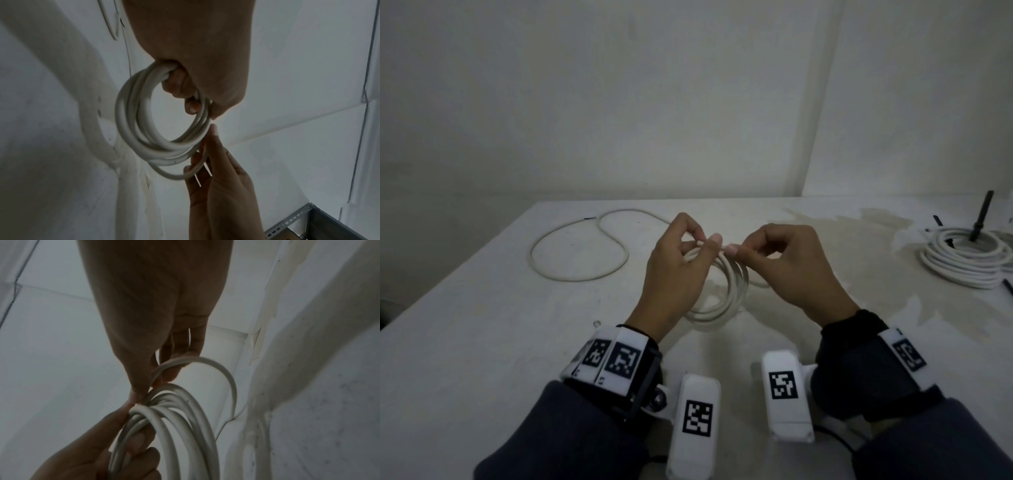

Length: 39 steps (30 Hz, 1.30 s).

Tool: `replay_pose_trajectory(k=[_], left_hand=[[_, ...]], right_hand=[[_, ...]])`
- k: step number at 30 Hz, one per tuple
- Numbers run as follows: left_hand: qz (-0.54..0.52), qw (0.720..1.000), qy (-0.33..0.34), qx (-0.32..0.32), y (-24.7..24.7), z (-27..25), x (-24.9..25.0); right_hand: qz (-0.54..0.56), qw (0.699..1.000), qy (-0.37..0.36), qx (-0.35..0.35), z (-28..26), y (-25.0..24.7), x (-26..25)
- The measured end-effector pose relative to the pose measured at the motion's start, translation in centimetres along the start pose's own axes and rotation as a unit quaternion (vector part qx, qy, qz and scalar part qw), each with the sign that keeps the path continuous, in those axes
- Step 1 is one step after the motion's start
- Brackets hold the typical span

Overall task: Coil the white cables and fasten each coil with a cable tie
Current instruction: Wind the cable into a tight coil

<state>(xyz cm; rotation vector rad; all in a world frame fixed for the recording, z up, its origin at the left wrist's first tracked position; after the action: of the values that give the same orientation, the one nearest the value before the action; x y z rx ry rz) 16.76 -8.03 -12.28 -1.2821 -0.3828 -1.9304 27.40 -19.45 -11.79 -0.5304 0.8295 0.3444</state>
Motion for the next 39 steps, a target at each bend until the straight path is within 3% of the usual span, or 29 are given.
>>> replay_pose_trajectory(k=[3,7,15,17,20,23,25,29,32,35,39], left_hand=[[-0.042,0.997,-0.028,0.053,-0.2,0.1,-0.1],[-0.095,0.986,-0.064,0.119,-0.5,0.3,-0.3],[-0.119,0.981,-0.099,0.114,-0.5,0.4,-0.9],[-0.133,0.980,-0.099,0.107,-0.5,0.3,-0.8],[-0.143,0.980,-0.099,0.094,-0.4,0.2,-0.6],[-0.150,0.980,-0.099,0.086,-0.3,0.3,-0.7],[-0.155,0.979,-0.106,0.080,0.0,0.2,-0.8],[-0.137,0.981,-0.103,0.089,0.6,0.2,-0.9],[-0.129,0.981,-0.095,0.112,0.6,0.2,-1.1],[-0.126,0.981,-0.076,0.129,0.7,0.2,-1.2],[-0.181,0.972,-0.117,0.098,0.9,0.3,-1.4]], right_hand=[[0.153,0.981,0.112,-0.052,-0.3,0.6,-0.3],[0.343,0.909,0.224,-0.077,-0.5,1.9,-0.4],[0.355,0.878,0.305,-0.095,-0.9,2.1,-0.5],[0.370,0.868,0.314,-0.105,-0.8,1.9,-0.4],[0.300,0.895,0.281,-0.175,-0.8,1.9,-0.5],[0.285,0.906,0.248,-0.192,-0.9,2.0,-1.1],[0.337,0.889,0.244,-0.189,-0.9,1.9,-1.1],[0.462,0.813,0.281,-0.216,-1.3,2.4,-1.1],[0.493,0.781,0.296,-0.243,-1.4,2.9,-0.9],[0.504,0.772,0.308,-0.234,-1.4,3.0,-0.9],[0.473,0.797,0.321,-0.194,-1.1,2.8,-0.9]])
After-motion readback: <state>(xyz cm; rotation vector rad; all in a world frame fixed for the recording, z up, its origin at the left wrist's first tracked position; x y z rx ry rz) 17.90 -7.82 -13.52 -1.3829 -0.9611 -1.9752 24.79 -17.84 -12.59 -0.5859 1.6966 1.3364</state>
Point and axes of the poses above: each hand's wrist, its own z-axis towards the middle knuckle, its own y-axis out of the palm, x = y × z, the point moved 1 cm from there along z, towards the middle knuckle, and after that the axes turned 1 degree about x, right-handed, at the moved point
